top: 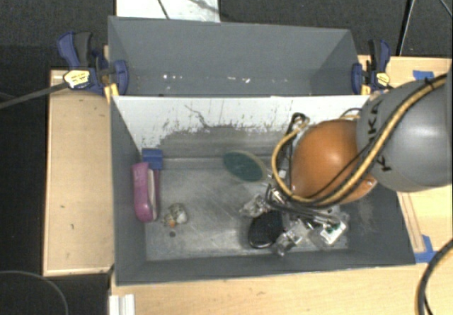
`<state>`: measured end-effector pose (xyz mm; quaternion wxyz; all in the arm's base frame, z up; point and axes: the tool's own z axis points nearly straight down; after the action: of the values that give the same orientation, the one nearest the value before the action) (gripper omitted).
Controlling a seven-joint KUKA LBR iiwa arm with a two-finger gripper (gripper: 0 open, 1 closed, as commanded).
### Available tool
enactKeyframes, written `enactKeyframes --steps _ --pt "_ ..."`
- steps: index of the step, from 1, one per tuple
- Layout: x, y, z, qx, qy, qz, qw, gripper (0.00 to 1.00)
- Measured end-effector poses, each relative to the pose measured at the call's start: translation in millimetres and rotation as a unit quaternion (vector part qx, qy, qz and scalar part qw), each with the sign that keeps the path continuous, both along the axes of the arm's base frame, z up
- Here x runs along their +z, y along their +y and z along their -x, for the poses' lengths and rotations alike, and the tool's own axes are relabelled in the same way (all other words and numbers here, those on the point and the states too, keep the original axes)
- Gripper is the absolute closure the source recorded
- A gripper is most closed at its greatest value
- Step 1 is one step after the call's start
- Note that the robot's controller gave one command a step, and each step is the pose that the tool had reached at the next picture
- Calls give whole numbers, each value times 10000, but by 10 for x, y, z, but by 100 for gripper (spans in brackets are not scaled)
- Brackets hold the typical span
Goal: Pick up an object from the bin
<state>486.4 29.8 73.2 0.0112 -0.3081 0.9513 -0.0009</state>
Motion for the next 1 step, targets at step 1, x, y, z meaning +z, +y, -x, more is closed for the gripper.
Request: enactKeyframes --steps 1 --pt "9 8 8 -33 13 -6 10000 100"
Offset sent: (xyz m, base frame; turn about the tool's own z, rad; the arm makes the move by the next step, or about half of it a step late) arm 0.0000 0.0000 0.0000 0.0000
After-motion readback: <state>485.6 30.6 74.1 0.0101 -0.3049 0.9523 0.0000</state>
